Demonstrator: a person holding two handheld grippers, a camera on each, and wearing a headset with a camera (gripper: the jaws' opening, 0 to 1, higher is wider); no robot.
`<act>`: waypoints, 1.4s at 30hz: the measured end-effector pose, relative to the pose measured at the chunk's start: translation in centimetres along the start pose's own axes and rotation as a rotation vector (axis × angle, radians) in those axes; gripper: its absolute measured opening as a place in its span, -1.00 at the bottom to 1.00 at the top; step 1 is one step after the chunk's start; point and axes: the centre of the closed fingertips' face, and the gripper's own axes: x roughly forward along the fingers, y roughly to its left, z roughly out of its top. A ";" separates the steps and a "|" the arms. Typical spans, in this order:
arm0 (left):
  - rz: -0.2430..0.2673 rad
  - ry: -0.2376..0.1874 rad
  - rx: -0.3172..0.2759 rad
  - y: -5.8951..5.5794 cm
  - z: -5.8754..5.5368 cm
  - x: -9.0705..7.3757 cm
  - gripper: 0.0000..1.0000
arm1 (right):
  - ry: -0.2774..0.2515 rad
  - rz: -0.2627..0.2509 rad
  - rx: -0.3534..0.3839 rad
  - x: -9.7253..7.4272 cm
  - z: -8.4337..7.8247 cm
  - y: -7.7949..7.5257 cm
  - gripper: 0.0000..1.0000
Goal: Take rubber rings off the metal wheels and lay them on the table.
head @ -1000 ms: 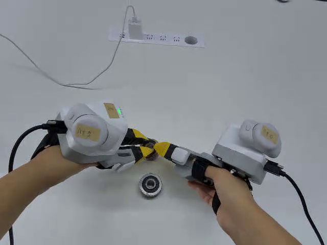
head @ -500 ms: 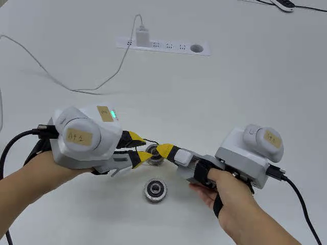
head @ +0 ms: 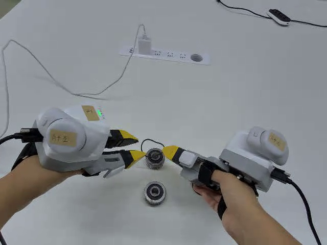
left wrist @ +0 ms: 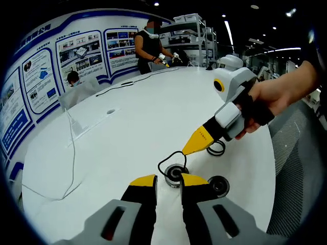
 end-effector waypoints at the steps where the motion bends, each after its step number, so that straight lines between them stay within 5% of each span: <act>1: 0.002 -0.003 0.001 0.0 0.1 -0.1 -0.64 | -0.002 -0.007 -0.007 -0.2 0.1 -0.1 -0.98; 12: 0.043 -0.068 -0.030 0.0 0.9 -1.8 -0.64 | -0.027 -0.126 -0.088 -4.0 1.3 -2.8 -0.97; 24: 0.065 -0.110 -0.049 -0.1 1.3 -3.2 -0.58 | 0.008 -0.256 -0.137 -7.4 0.5 -6.3 -0.97; 35: 0.074 -0.115 -0.058 0.0 0.9 -3.6 -0.58 | 0.059 -0.348 -0.175 -8.1 -0.4 -8.5 -0.96; 42: 0.074 -0.109 -0.062 0.0 0.6 -3.7 -0.59 | 0.081 -0.364 -0.201 -8.0 -0.8 -8.8 -0.92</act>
